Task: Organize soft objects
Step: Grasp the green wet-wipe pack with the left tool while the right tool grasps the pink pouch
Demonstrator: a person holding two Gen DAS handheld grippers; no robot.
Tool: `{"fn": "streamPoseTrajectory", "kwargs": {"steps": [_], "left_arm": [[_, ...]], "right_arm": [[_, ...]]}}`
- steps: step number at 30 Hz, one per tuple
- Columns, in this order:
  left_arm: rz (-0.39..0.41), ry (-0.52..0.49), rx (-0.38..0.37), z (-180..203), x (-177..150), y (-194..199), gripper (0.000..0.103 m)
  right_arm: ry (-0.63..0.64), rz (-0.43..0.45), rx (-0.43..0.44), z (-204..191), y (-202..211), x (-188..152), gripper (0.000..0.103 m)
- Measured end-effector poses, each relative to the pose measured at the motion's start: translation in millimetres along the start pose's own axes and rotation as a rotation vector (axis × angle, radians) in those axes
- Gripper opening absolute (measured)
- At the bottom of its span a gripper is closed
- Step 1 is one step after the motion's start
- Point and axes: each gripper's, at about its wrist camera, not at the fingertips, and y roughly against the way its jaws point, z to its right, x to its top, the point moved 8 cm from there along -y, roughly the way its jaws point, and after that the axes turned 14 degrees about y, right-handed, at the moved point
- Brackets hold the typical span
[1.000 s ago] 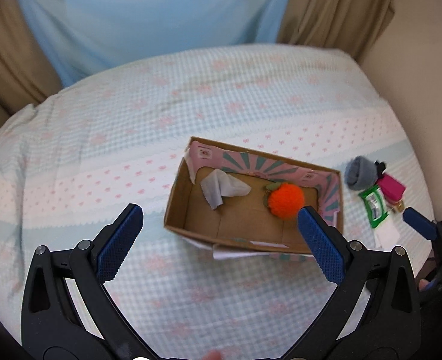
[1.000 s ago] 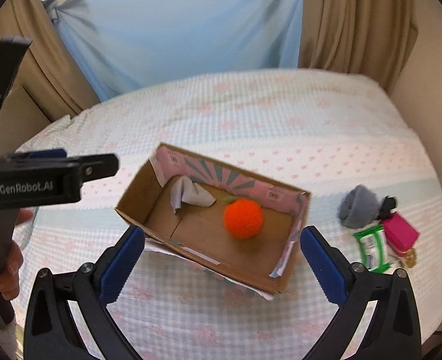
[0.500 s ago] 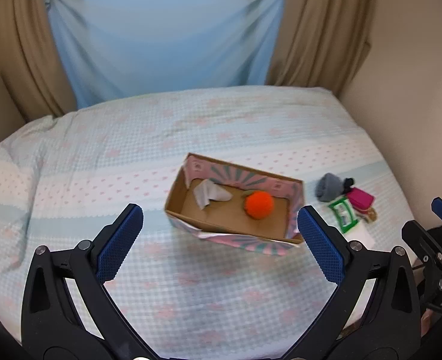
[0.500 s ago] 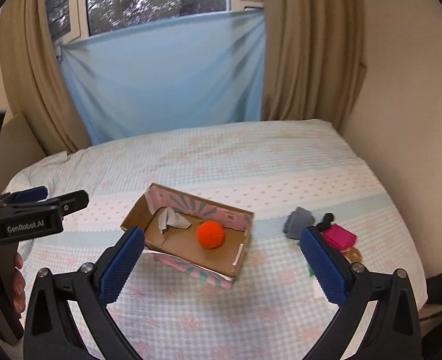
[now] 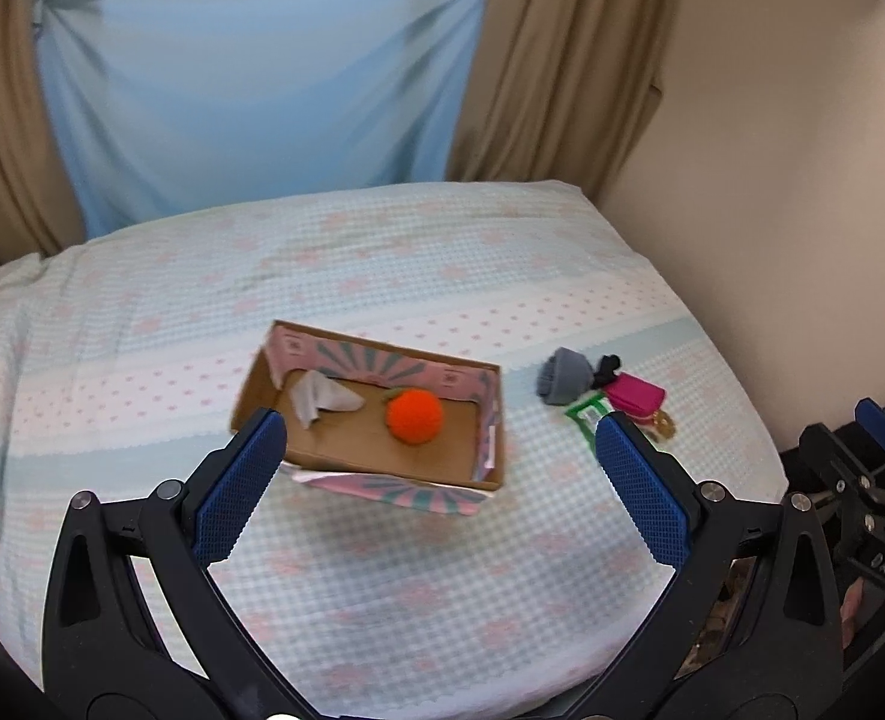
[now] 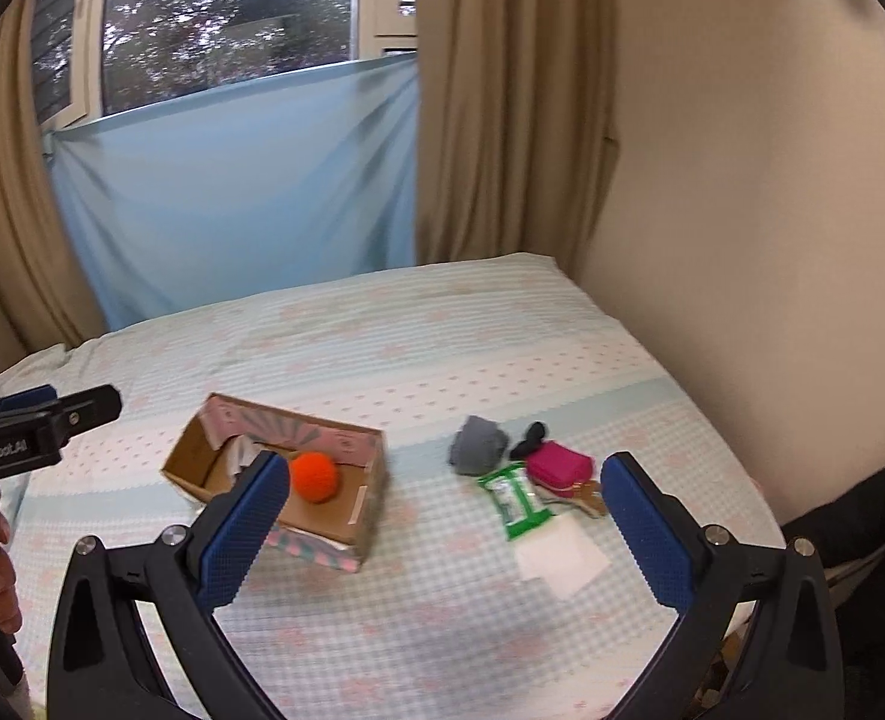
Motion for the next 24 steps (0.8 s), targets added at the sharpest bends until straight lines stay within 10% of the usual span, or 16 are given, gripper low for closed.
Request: {"fn": "streamPoseTrajectory", "kwargs": {"steps": [13,24], "left_arm": [[-0.112,-0.007,-0.027,84,-23,-74,0.103],[-0.237,0.033,0.033,167,-61,-192,0.102]], "right_arm": [[0.012,-0.037,-0.023,89,-40,-10,0.103],[0.123,-0.131,0.114,153,-160,-15,0.103]]}}
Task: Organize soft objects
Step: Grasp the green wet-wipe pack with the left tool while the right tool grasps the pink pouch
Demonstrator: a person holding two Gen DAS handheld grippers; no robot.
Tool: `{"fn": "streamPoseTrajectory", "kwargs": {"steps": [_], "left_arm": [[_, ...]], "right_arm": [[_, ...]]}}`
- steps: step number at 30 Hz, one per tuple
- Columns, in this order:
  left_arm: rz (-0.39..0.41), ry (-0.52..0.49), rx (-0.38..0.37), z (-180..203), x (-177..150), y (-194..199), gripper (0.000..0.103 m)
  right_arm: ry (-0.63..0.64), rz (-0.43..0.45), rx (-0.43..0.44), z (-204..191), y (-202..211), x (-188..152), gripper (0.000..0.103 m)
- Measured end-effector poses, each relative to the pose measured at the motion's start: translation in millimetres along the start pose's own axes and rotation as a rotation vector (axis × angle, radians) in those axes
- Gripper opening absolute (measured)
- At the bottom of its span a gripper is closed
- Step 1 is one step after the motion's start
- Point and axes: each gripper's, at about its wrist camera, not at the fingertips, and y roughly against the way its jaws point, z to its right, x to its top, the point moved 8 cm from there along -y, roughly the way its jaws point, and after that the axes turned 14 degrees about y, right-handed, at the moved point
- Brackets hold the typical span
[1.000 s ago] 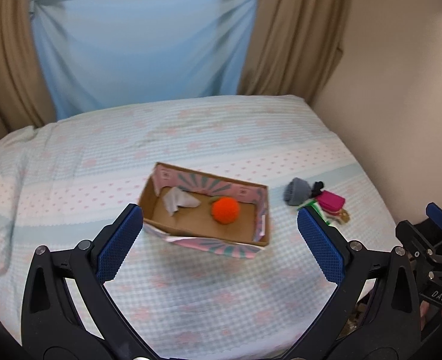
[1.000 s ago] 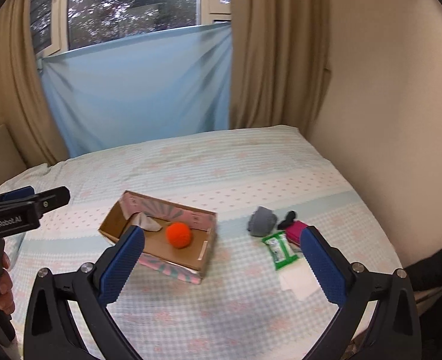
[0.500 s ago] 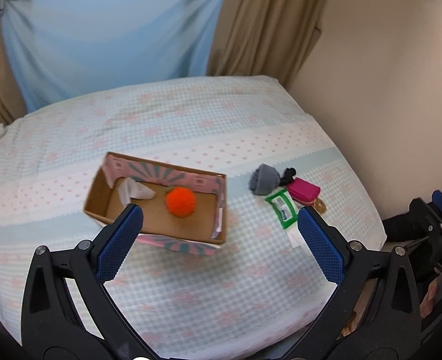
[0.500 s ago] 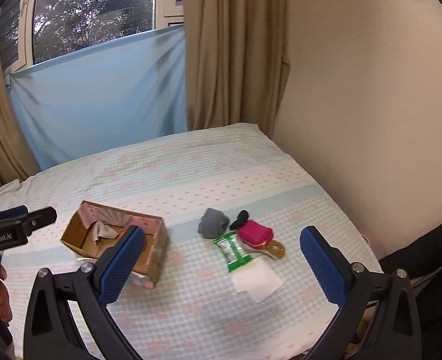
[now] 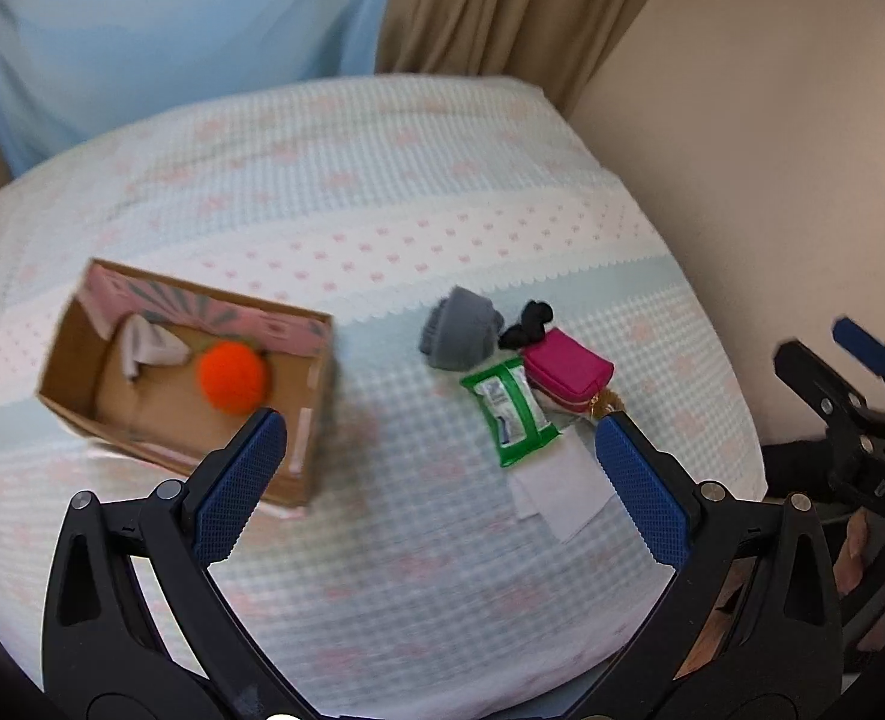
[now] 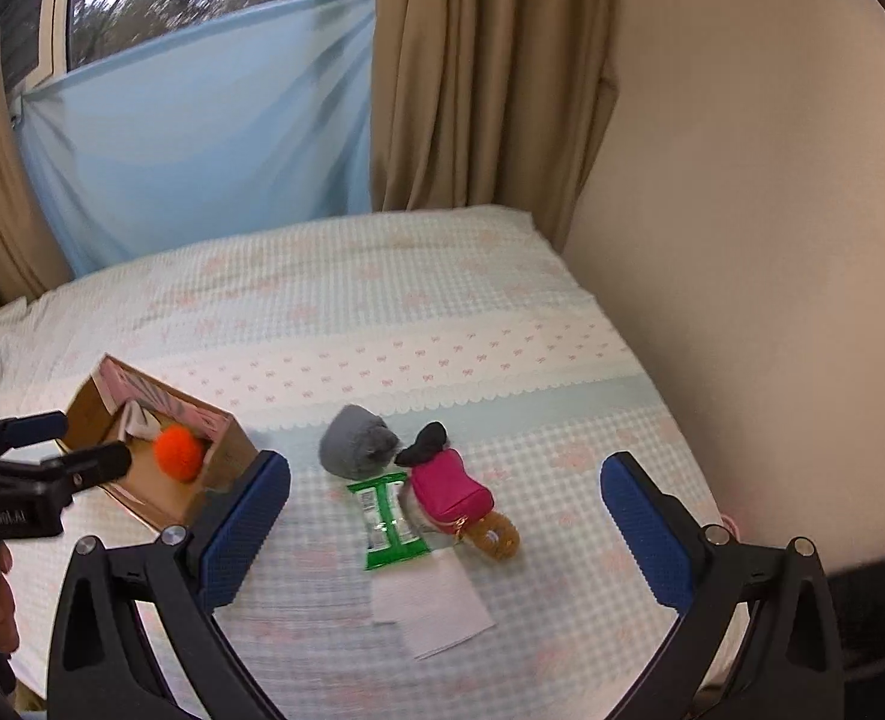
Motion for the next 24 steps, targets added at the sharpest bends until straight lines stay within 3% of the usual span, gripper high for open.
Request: {"fn": "streamPoseTrajectory", "kwargs": {"steps": [7,15,24], "left_arm": [[-0.101,0.053,0.044,34,-24,-102,0.102],[-0.172,0.108,0.094,47,-59,-197,0.102],[-0.205,0.151,0.179,35,-71,-266,0.092]], "right_arm": [[0.102,-0.117,0.139,13,-105,-12,0.103],[0.175,-0.292,0.259,-2,-214,-54,0.103],[0.172,-0.412,0.346,-16,-282,-92,0.103]]}}
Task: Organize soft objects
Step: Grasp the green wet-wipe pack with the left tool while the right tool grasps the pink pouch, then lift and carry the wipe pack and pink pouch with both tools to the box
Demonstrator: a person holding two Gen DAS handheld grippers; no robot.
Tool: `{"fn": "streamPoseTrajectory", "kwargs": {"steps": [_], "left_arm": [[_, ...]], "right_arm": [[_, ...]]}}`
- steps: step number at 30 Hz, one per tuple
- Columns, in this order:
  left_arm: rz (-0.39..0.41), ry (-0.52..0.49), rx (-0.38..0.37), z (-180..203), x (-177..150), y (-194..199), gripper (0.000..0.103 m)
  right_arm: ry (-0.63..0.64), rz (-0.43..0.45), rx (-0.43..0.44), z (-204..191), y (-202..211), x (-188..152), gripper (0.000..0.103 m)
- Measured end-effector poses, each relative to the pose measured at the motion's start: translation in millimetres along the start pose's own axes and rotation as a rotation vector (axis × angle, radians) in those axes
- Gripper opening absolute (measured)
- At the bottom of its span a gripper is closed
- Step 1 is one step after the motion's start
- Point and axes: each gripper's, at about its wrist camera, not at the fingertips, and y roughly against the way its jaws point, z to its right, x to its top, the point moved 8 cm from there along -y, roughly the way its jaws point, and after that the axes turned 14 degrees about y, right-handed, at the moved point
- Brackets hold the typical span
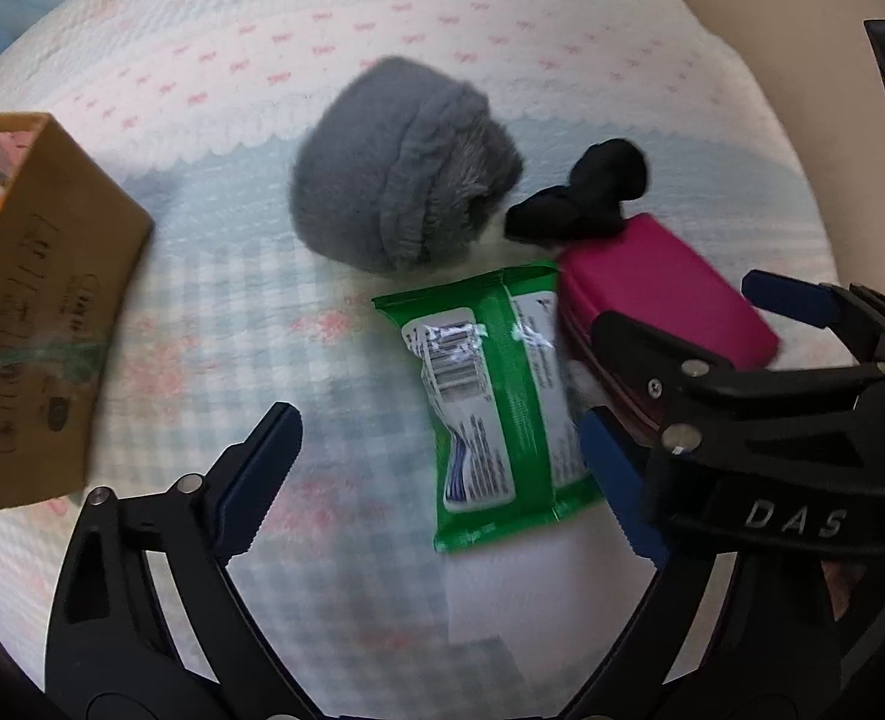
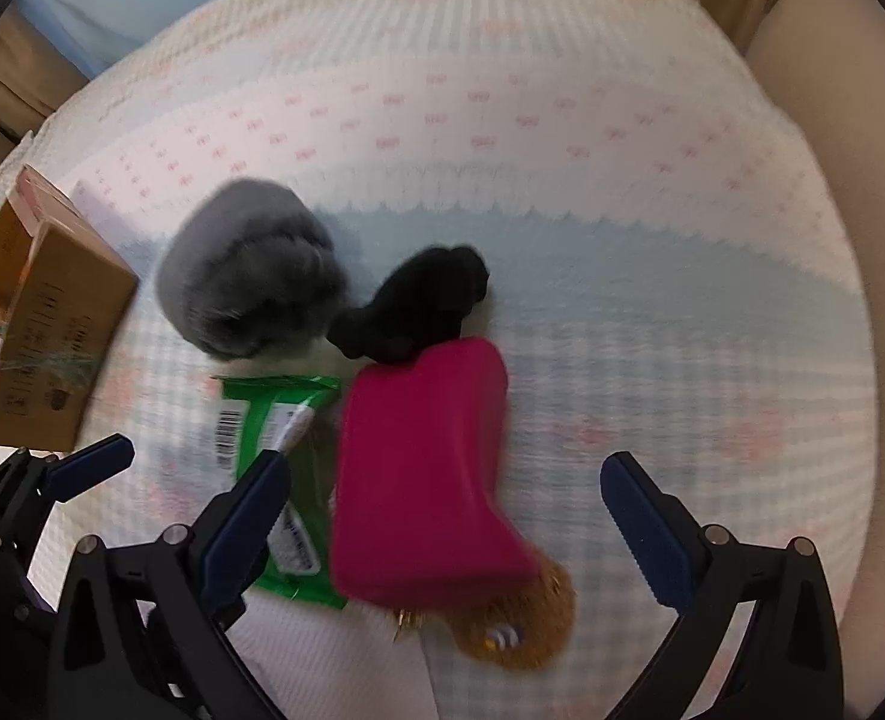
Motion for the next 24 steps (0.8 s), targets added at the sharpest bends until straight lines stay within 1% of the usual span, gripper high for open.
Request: {"fn": "streamPoseTrajectory", "kwargs": {"steps": [1,4,6,7,8,9,10,11,13,14,15,20,24], "left_arm": [[-0.006,0.005,-0.001,0,1,-3,0.092],[-0.019,0.016,-0.020,4,4,-14,0.091],[-0.047,0.013,-0.021,7,3,-20,0.076],[-0.062,0.020,-0.031,8,2,-23,0.073],[-0.073,0.030,-0.042,8,1,-25,0.068],[-0.085,0.042,-0.060,8,0,-26,0.062],[-0.093,0.047,-0.068,8,0,-27,0.058],[-0.102,0.051,-0.076,8,0,-29,0.051],[-0.102,0.050,-0.077,8,2,-29,0.047],[-0.100,0.048,-0.078,8,3,-29,0.040],[-0.097,0.045,-0.076,8,3,-28,0.038],[-0.084,0.028,-0.066,1,9,-16,0.032],[-0.056,0.015,-0.074,-2,12,3,0.031]], "right_arm": [[-0.001,-0.005,0.006,0,-5,0,0.102],[-0.012,-0.029,0.032,0,-17,0,0.092],[-0.027,-0.046,0.048,0,-23,-1,0.085],[-0.032,-0.053,0.060,-1,-25,-2,0.077],[-0.037,-0.057,0.075,-2,-26,-2,0.069],[-0.041,-0.057,0.082,-3,-27,-3,0.068],[-0.044,-0.057,0.085,-3,-27,-3,0.065],[-0.044,-0.056,0.085,-4,-27,-4,0.064],[-0.045,-0.052,0.085,-4,-25,-5,0.061],[-0.046,-0.050,0.086,-4,-25,-6,0.060],[-0.048,-0.048,0.087,-4,-24,-6,0.059],[-0.050,-0.032,0.090,-4,-16,-9,0.050],[-0.069,-0.003,0.085,6,10,-18,0.049]]}}
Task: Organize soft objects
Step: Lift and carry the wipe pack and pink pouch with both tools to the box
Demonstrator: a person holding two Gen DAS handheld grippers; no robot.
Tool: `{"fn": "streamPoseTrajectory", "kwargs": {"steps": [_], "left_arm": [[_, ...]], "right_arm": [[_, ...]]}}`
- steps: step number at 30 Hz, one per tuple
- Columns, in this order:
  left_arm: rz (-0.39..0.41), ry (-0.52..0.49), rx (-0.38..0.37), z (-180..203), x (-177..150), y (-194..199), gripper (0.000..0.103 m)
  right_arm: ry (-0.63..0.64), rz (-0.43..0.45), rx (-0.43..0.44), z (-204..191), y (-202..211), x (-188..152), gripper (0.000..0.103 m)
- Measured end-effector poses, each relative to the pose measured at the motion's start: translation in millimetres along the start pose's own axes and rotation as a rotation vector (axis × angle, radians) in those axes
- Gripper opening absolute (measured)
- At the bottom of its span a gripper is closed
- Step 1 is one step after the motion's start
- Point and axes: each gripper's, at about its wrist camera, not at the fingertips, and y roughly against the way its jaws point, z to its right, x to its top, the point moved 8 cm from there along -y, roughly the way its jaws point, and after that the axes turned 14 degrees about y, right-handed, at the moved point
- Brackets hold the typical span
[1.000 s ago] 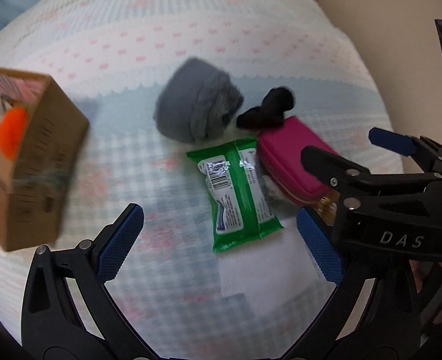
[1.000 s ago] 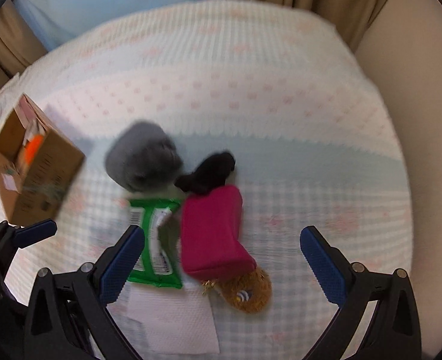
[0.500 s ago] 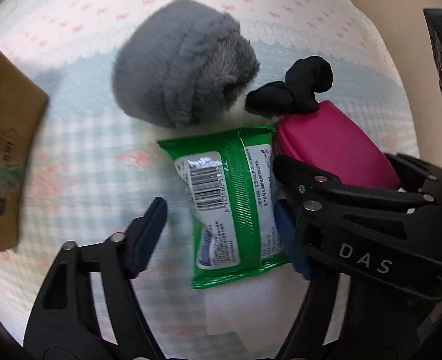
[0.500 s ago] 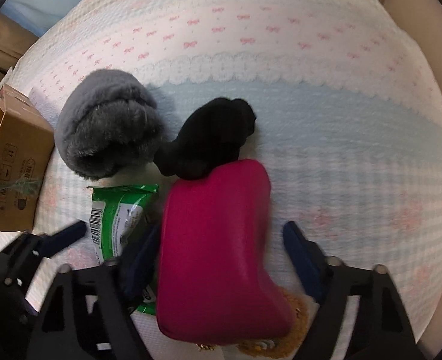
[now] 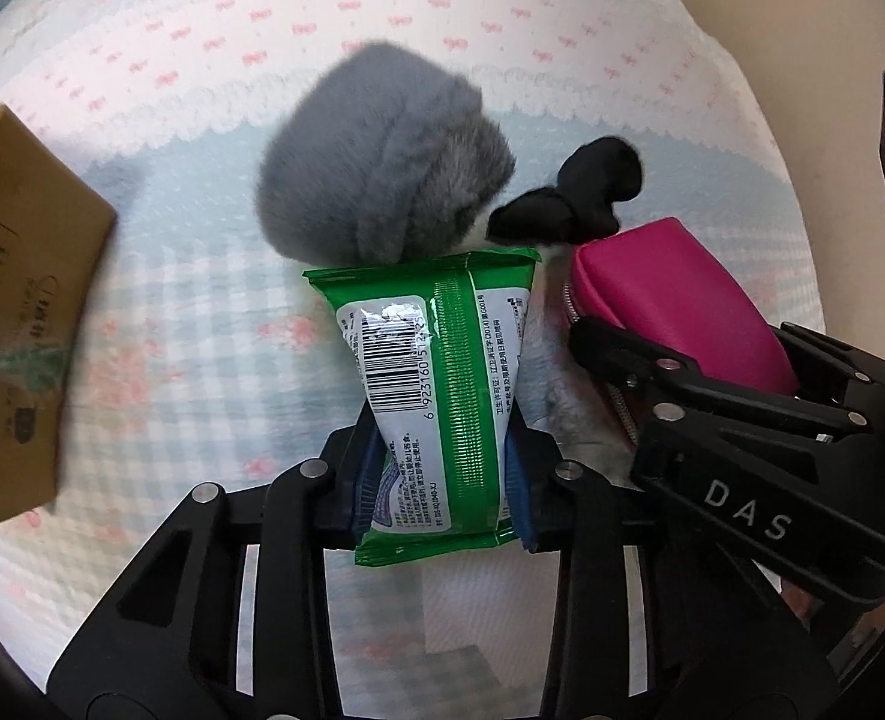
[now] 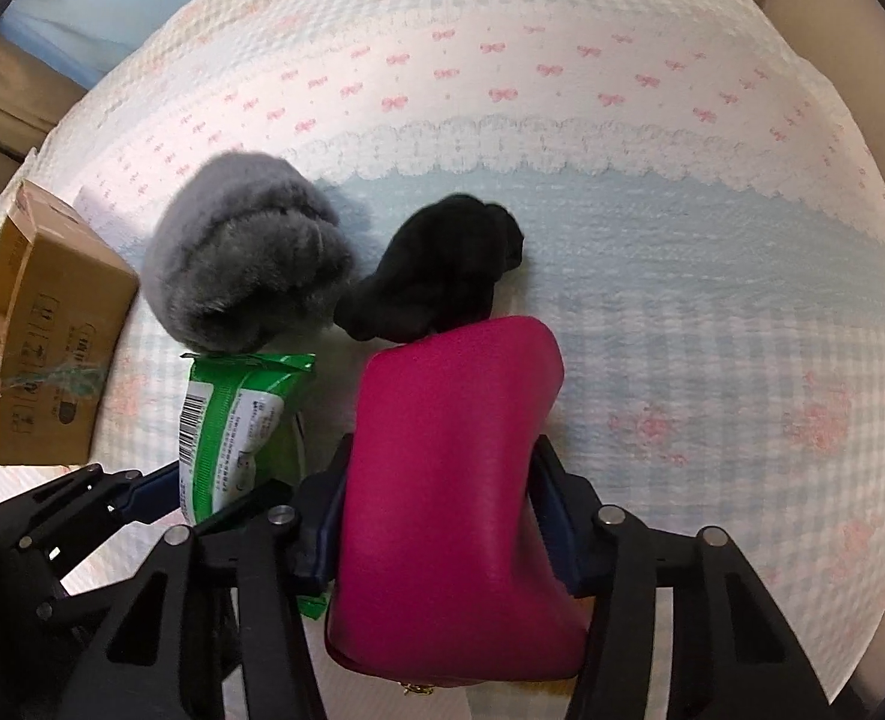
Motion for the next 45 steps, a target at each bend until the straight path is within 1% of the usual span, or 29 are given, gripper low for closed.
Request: {"fn": "streamPoseTrajectory", "kwargs": {"steps": [6,11,12,14,15,17,19,23,26,31,36,41,45], "left_arm": [[0.047,-0.048,-0.018,3,4,41,0.031],[0.099,-0.111,-0.047,4,8,96,0.031],[0.112,-0.129,-0.053,4,11,110,0.031],[0.133,-0.159,-0.067,3,14,134,0.031],[0.142,-0.170,-0.070,2,14,143,0.031],[0.168,-0.202,-0.078,-2,17,167,0.031],[0.200,-0.235,-0.088,-10,22,195,0.031],[0.250,-0.283,-0.119,-30,31,245,0.031],[0.259,-0.305,-0.133,-49,36,269,0.031],[0.295,-0.328,-0.146,-94,53,310,0.031],[0.293,-0.328,-0.152,-151,71,332,0.031],[0.287,-0.324,-0.116,-204,99,338,0.031],[0.280,-0.300,-0.080,-240,123,332,0.031]], "right_arm": [[-0.060,0.066,-0.019,4,46,-4,0.048],[-0.128,0.138,-0.058,-7,106,-5,0.048],[-0.143,0.149,-0.065,-17,112,-4,0.048],[-0.183,0.182,-0.081,-26,138,-4,0.048],[-0.203,0.202,-0.090,-39,145,4,0.048],[-0.232,0.236,-0.106,-55,166,6,0.048],[-0.251,0.274,-0.124,-73,191,8,0.048],[-0.279,0.330,-0.156,-110,226,13,0.048],[-0.307,0.367,-0.174,-140,245,21,0.048],[-0.316,0.413,-0.187,-188,260,40,0.048],[-0.328,0.441,-0.194,-238,260,63,0.048],[-0.329,0.432,-0.175,-276,241,89,0.048],[-0.325,0.396,-0.116,-300,211,111,0.048]]}}
